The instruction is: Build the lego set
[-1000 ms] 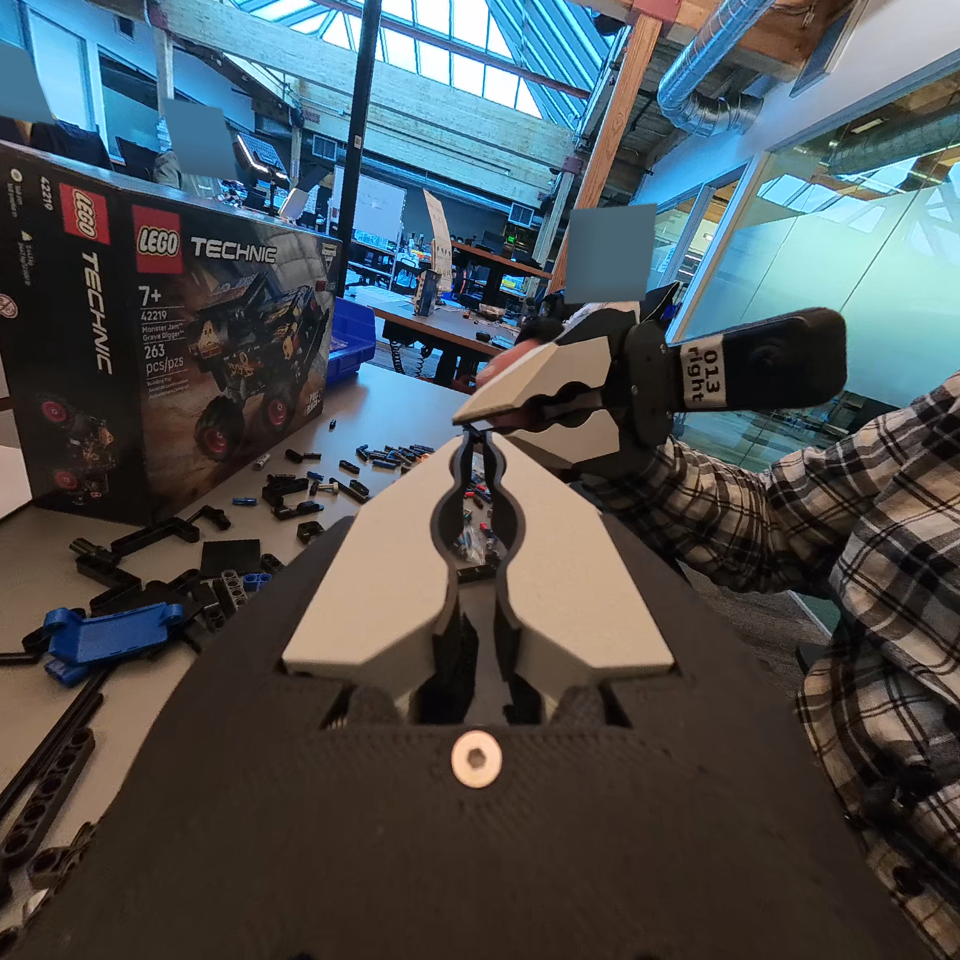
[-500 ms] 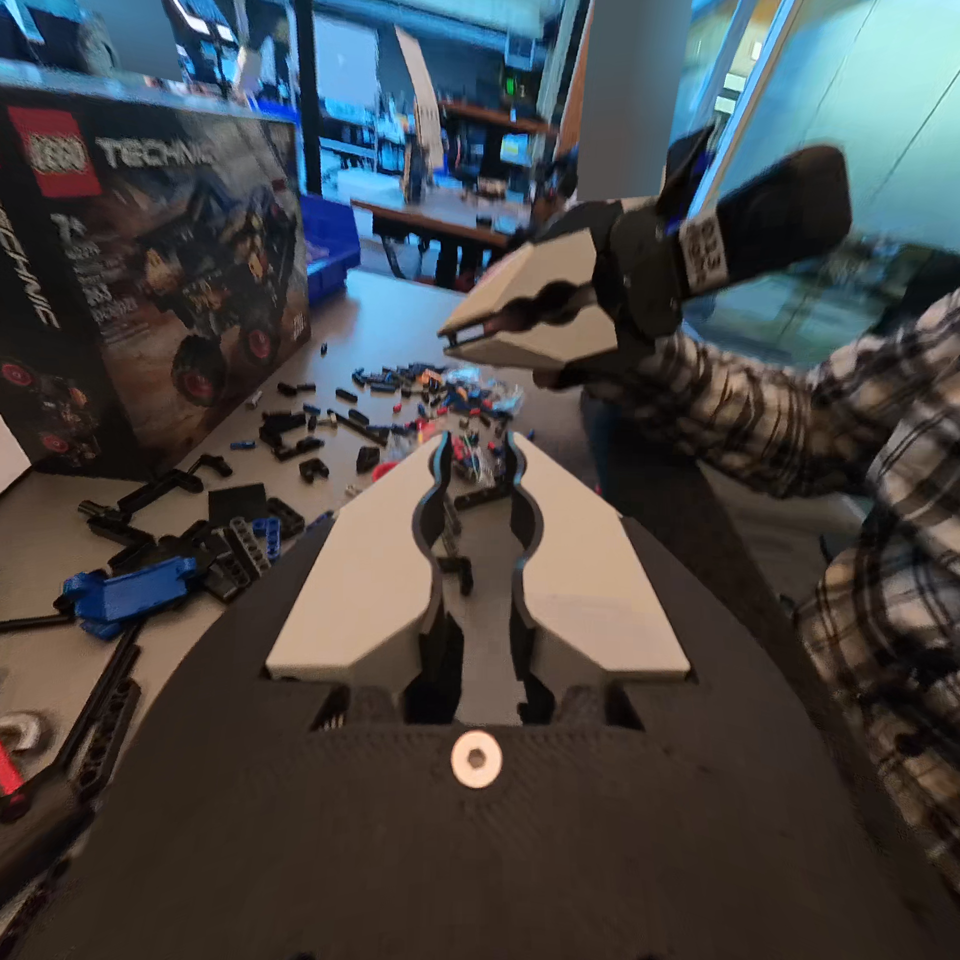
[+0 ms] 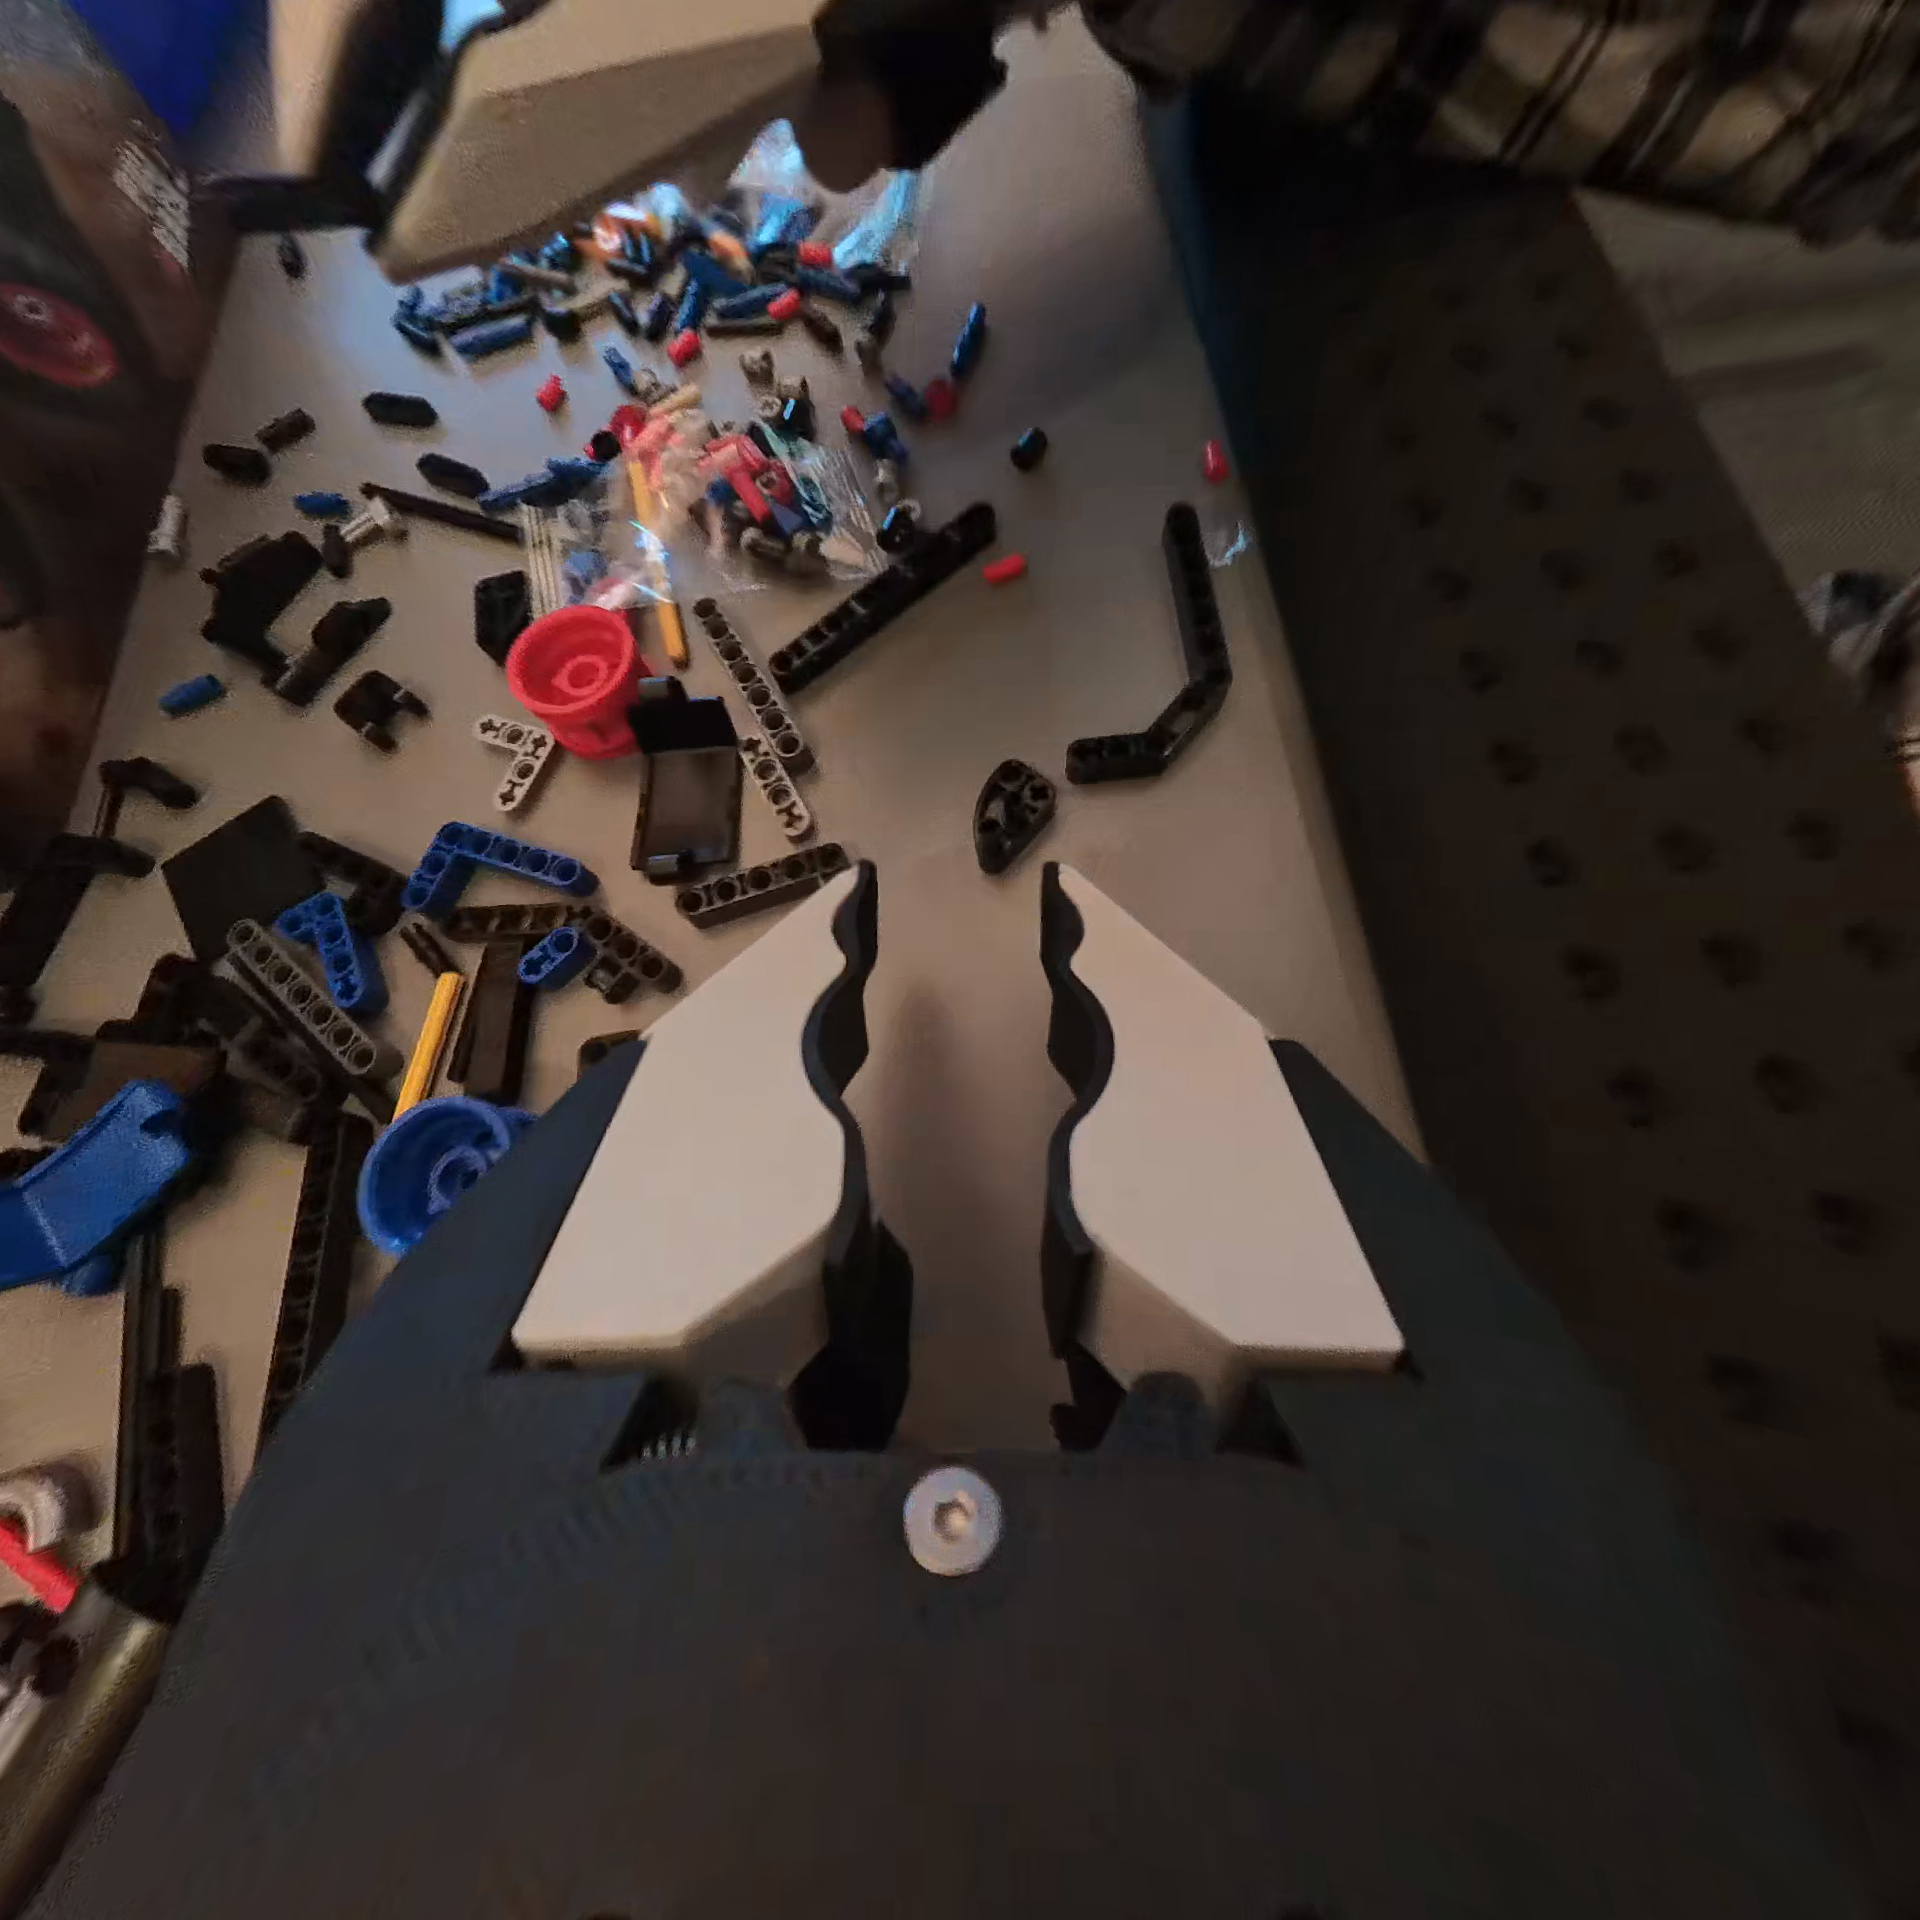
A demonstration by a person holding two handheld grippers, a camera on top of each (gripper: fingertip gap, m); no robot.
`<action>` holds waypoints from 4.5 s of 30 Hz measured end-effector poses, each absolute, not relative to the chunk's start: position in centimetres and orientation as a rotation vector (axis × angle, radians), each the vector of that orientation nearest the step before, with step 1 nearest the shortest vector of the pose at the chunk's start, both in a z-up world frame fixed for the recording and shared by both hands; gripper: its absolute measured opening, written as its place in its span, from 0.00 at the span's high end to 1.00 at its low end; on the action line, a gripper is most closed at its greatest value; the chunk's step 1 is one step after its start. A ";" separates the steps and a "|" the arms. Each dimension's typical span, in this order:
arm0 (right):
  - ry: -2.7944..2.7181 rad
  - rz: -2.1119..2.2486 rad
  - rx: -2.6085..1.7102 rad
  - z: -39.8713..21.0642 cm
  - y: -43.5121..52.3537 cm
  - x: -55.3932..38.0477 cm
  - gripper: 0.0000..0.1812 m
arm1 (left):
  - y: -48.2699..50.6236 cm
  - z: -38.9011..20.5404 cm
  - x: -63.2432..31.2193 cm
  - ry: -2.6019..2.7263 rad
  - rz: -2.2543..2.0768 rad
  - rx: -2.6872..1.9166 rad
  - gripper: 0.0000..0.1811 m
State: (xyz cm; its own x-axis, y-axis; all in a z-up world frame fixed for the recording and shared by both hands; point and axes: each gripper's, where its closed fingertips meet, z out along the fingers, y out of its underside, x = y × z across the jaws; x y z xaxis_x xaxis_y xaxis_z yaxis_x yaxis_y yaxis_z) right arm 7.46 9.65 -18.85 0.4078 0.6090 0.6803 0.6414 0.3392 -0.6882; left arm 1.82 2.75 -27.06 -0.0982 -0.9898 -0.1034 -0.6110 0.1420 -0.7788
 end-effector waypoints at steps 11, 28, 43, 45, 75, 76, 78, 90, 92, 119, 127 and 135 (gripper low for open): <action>-1.308 -0.025 -1.351 -20.0 9.3 7.2 0.99 | 1.9 -29.5 3.6 1.910 -0.611 -1.475 0.95; -1.472 -0.182 -1.250 -20.4 6.1 6.0 0.99 | 5.1 -21.7 4.0 1.461 -0.790 -1.439 0.90; -1.538 -0.294 -1.194 -20.8 5.8 4.6 0.99 | 5.0 -20.4 4.2 1.378 -0.885 -1.411 0.99; -1.514 -0.261 -1.202 -20.5 5.7 4.6 0.99 | 4.9 -20.1 4.2 1.366 -0.913 -1.410 0.99; -0.973 1.191 -1.462 -15.0 2.3 3.0 0.99 | 2.0 -16.0 3.7 1.271 -1.284 -1.197 0.99; -0.990 1.181 -1.468 -15.2 2.2 3.0 0.99 | 1.9 -16.1 3.7 1.274 -1.287 -1.199 0.99; -1.005 1.169 -1.476 -15.3 2.2 3.1 0.99 | 1.9 -16.1 3.8 1.276 -1.282 -1.197 0.99; -0.975 1.225 -1.459 -15.0 1.9 3.0 0.96 | 1.8 -15.7 3.6 1.264 -1.305 -1.181 0.99; -0.973 1.234 -1.466 -15.1 1.9 2.9 0.95 | 1.7 -16.0 3.8 1.281 -1.290 -1.182 0.99; -1.110 0.808 -1.635 -20.9 4.5 6.6 0.99 | 2.0 -28.3 4.5 1.772 -0.833 -1.576 0.82; -1.130 0.808 -1.618 -21.4 4.3 6.7 0.99 | 2.0 -29.0 4.5 1.804 -0.779 -1.581 0.94; -1.161 0.765 -1.628 -22.3 4.4 6.7 0.99 | 2.3 -28.9 4.5 1.791 -0.775 -1.587 0.95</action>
